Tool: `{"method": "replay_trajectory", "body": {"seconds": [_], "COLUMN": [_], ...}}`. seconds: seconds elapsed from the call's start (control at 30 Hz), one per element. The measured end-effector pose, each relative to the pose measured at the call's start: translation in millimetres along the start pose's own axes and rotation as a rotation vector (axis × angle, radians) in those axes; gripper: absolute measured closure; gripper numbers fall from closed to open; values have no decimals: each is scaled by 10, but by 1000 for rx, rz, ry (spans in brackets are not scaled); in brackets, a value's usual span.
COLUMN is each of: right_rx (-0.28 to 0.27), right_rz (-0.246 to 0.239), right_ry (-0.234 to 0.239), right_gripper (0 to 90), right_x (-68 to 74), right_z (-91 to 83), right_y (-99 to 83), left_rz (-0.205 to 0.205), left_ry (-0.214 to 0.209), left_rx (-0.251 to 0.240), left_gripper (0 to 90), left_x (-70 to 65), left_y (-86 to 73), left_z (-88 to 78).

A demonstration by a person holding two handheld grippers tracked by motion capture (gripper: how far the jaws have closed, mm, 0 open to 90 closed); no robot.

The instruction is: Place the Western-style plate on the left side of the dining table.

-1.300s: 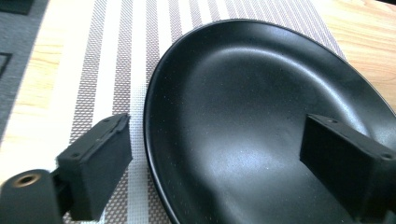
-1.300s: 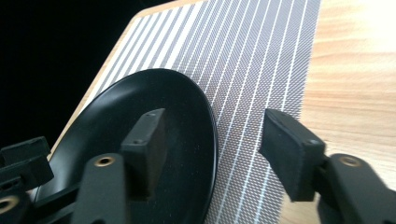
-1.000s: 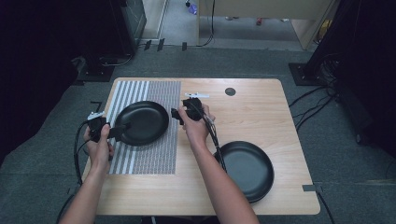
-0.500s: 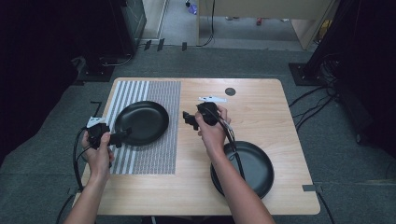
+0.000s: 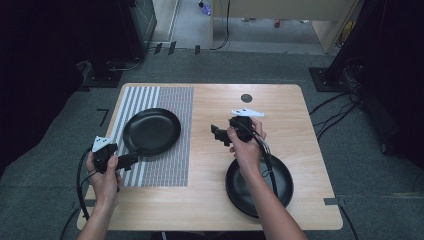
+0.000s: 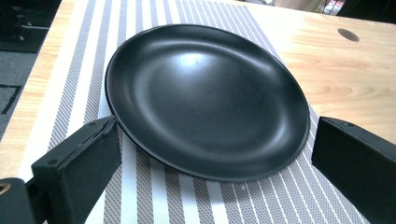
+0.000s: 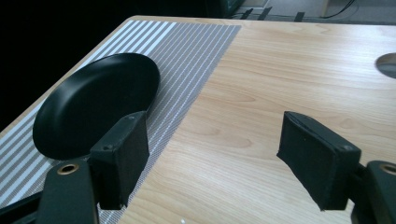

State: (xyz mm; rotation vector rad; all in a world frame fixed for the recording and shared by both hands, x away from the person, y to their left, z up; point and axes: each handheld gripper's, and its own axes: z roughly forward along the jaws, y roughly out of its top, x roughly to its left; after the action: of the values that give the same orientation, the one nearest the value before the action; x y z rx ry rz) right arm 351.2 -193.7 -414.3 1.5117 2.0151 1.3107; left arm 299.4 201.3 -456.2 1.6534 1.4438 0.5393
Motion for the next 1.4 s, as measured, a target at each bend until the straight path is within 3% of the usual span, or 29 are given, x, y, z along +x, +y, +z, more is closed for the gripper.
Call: {"method": "replay_trajectory", "body": {"seconds": [0.17,0.47,0.6,0.77,0.9,1.03,1.2,1.4], "right_rx": [-17,-50,-53,-57,-67,-70,-85,-100], "right_rz": [-2,24,10,11,17,26,64,87], "right_ry": [-12,-37,-58,-69,-83,-100,-126,-159], "right_gripper": [244,243,240,238,237,236,236,235], "right_x": [-71,-283,-351,-430,-515,-627,-819,-1010], "right_z": [-159,-424,-511,-613,-711,-820,-996,-1167], "right_y": [-53,-192,-258,-355,-436,-531,-677,-805], "left_rz": [33,56,65,83,91,125,154,146], "left_ry": [2,-15,-29,-30,-17,7,33,58], "left_rx": [-1,-10,-28,-9,-5,-3,-2,8], "left_gripper": [13,13,13,13,13,13,13,13], "left_x": [-68,-159,-200,-204,-171,-150,-113,-25], "left_y": [-93,-236,-368,-489,-572,-667,-757,-823], "left_z": [-83,-250,-322,-334,-383,-433,-482,-513]}}
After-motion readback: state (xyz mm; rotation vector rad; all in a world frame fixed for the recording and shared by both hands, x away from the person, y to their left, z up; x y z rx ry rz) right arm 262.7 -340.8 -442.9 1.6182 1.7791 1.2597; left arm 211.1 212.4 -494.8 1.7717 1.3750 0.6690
